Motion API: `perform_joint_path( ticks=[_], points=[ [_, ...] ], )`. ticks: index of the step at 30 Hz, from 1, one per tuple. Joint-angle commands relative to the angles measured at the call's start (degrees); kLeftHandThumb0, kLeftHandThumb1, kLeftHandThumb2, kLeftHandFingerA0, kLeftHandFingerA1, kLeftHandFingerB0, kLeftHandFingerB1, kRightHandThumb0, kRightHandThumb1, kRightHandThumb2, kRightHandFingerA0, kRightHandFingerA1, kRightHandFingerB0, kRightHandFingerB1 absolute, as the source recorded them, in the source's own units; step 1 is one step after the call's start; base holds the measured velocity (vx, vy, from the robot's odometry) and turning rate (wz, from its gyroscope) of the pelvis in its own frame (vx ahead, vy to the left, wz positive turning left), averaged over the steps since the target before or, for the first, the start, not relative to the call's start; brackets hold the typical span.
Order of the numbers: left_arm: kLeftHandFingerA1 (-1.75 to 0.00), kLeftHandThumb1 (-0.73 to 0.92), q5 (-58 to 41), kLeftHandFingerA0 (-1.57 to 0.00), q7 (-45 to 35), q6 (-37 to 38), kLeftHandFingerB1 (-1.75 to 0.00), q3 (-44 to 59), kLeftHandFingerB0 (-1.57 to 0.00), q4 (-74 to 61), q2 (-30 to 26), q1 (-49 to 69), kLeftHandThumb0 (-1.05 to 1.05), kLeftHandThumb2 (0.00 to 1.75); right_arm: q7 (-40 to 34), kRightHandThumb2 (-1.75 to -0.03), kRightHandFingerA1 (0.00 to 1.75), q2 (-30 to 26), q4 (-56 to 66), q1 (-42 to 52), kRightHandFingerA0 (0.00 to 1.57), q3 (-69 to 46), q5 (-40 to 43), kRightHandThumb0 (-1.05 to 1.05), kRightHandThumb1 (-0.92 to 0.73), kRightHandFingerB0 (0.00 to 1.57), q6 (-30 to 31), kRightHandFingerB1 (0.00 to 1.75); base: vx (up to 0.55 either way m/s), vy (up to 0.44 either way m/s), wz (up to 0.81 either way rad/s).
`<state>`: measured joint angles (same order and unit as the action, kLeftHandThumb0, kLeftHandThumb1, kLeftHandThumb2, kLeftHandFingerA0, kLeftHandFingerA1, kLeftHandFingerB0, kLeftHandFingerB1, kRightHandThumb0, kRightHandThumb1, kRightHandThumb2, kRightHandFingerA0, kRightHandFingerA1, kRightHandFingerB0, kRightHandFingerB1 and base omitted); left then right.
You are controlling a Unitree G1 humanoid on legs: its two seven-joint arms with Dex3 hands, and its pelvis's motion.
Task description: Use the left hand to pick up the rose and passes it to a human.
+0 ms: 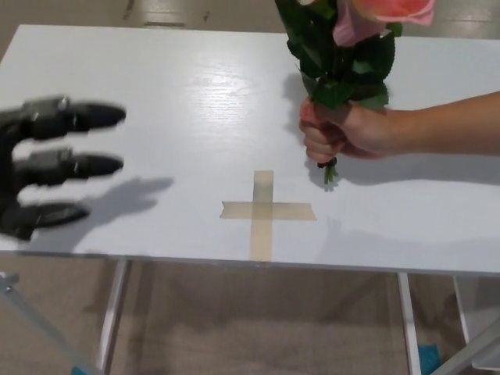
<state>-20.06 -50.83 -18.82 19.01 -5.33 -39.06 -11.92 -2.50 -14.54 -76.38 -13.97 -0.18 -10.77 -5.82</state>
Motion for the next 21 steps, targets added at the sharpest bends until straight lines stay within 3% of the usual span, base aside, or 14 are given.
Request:
perform_joint_path(
  ticks=[1,9,12,14,16,19,20,21],
  points=[
    [-0.43,0.53,-11.61,-0.51,-12.51,4.14,-0.35,10.91,-0.42,-15.56,1.24,23.15,-0.36,0.56,0.36,-0.62,0.42,-0.23,-0.84,3.56,0.63,0.38,-0.58,-0.36,-0.72,0.52,0.53,0.38,0.0,0.0,0.0],
    [-0.45,0.52,-12.24,-0.56,-17.92,5.43,-0.37,12.54,-0.47,-18.73,2.27,38.58,-0.32,0.55,-0.22,-0.62,0.42,0.05,-1.08,4.12,0.63,0.58,-0.88,-0.37,-0.72,0.53,0.91,0.38,0.0,0.0,0.0],
    [-0.45,0.52,-9.06,-0.56,-18.02,8.15,-0.37,8.89,-0.47,-15.17,1.99,39.83,-0.33,0.55,-0.24,-0.62,0.42,-0.05,-1.05,4.19,0.64,0.5,-0.8,-0.37,-0.72,0.53,0.99,0.38,0.0,0.0,0.0],
    [-0.42,0.52,-1.53,-0.5,-15.31,12.38,-0.36,2.65,-0.44,-5.87,2.18,37.91,-0.37,0.56,-0.17,-0.62,0.42,-0.22,-1.05,4.36,0.64,0.53,-0.8,-0.37,-0.72,0.53,1.02,0.39,0.0,0.0,0.0],
    [-0.39,0.53,7.67,-0.44,-6.51,16.5,-0.33,-2.24,-0.39,1.8,3.66,37.13,-0.43,0.56,-0.23,-0.62,0.42,-0.17,-1.12,5.05,0.64,0.74,-0.96,-0.37,-0.72,0.54,0.9,0.39,0.0,0.0,0.0],
    [-0.39,0.53,9.28,-0.44,-3.93,18.59,-0.33,-3.83,-0.39,4.28,3.56,36.74,-0.43,0.56,-0.22,-0.62,0.42,-0.14,-1.12,5.17,0.64,0.81,-0.96,-0.37,-0.72,0.54,0.89,0.39,0.0,0.0,0.0],
    [-0.35,0.56,19.99,-0.32,10.31,19.34,-0.31,-9.84,-0.29,16.31,6.37,31.56,-0.43,0.57,-0.23,-0.62,0.42,-0.06,-1.14,5.19,0.64,1.06,-1.19,-0.37,-0.72,0.54,0.79,0.39,0.0,0.0,0.0],
    [-0.35,0.57,25.58,-0.3,18.18,19.52,-0.31,-13.54,-0.29,23.9,7.87,27.75,-0.45,0.58,-0.25,-0.62,0.42,-0.02,-1.13,5.05,0.65,1.07,-1.19,-0.37,-0.72,0.54,0.75,0.39,0.0,0.0,0.0]
  ],
)
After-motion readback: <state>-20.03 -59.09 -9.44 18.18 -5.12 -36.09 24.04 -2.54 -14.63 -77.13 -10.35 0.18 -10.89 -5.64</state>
